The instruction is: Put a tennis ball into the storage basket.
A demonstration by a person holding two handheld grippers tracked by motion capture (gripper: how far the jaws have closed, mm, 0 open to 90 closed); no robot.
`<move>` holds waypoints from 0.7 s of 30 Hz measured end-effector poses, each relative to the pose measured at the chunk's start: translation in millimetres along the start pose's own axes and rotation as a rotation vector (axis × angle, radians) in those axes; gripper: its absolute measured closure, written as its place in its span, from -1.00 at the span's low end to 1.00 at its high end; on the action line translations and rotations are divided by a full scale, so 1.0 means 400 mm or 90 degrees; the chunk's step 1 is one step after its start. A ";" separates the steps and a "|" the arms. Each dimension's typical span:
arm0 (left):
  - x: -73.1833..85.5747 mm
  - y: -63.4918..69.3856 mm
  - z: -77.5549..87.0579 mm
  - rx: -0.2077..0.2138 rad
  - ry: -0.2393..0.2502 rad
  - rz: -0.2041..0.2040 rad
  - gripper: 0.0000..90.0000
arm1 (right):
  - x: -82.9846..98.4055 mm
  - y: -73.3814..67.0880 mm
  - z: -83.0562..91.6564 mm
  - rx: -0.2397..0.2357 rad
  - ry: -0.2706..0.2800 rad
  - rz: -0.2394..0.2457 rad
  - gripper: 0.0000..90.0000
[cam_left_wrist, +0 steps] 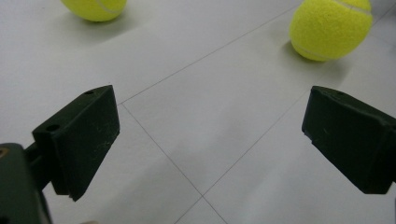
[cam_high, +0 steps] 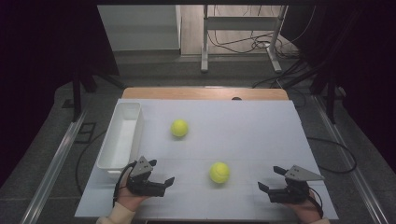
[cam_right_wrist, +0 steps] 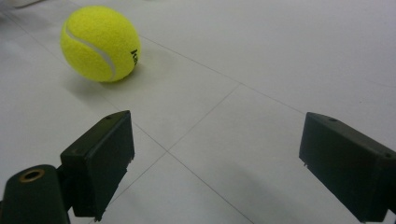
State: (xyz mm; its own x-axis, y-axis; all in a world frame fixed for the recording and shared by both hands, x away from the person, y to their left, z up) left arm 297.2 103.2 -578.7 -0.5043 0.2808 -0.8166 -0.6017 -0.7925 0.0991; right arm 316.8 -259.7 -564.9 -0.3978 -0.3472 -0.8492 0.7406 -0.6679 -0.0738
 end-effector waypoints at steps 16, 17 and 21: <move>-0.003 0.009 -0.005 0.005 -0.001 0.005 -0.89 | 0.001 -0.007 0.000 -0.016 0.001 0.007 -0.75; -0.002 0.010 -0.005 0.005 -0.001 0.004 -0.89 | 0.001 -0.008 -0.001 -0.015 -0.001 0.011 -0.74; 0.004 0.014 -0.003 0.004 -0.004 0.005 -0.89 | -0.005 -0.008 -0.010 -0.020 0.000 0.007 -0.74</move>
State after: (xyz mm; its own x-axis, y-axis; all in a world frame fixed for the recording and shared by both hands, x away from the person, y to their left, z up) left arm 293.8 98.5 -580.3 -0.5128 0.2785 -0.8121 -0.6023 -0.7908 0.1091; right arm 317.5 -254.3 -564.9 -0.3898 -0.3539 -0.8502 0.7613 -0.6433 -0.0813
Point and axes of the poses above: each handheld gripper's, and its own axes: z roughly backward along the jaws, x roughly out of its underside, y roughly to its right, the point moved 10 cm from there along -z, roughly forward along the jaws, and after that the axes turned 4 degrees about -x, right-handed, at the moved point
